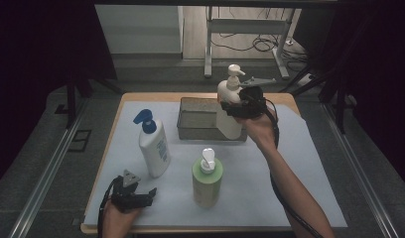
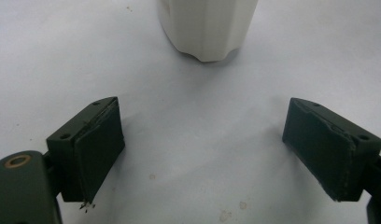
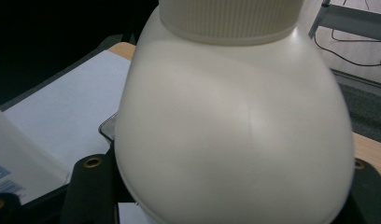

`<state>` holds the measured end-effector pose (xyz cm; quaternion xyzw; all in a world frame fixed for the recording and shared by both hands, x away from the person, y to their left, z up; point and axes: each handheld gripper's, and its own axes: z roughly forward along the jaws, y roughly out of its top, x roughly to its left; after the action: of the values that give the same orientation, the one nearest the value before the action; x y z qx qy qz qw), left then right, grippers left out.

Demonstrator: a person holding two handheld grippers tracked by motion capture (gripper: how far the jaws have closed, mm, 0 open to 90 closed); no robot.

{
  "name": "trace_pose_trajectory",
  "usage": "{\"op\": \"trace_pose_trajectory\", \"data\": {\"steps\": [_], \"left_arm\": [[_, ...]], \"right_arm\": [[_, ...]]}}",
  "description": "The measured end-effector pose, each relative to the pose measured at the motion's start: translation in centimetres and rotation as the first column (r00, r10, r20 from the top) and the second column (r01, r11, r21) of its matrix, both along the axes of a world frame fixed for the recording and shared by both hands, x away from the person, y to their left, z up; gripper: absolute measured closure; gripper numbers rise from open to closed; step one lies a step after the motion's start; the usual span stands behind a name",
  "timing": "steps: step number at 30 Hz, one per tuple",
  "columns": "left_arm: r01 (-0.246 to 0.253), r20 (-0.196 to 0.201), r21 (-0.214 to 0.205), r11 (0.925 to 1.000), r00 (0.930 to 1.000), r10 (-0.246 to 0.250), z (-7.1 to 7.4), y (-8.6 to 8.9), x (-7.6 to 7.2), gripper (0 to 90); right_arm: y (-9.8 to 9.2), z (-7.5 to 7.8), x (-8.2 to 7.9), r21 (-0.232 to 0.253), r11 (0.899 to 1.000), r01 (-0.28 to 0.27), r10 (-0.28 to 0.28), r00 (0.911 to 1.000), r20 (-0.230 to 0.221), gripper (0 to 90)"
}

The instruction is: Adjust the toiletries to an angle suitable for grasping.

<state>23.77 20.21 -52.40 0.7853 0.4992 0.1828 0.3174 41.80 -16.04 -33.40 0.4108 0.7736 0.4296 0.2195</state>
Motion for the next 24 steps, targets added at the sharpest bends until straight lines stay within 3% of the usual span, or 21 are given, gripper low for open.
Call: {"op": "trace_pose_trajectory", "data": {"steps": [24], "left_arm": [[-0.002,-0.002,-0.004,1.0,1.0,0.002,0.0,0.0,0.0,12.1]], "right_arm": [[2.8,-0.9,3.8,0.007,1.0,0.03,-0.03,0.9994,0.017,36.9]]}}
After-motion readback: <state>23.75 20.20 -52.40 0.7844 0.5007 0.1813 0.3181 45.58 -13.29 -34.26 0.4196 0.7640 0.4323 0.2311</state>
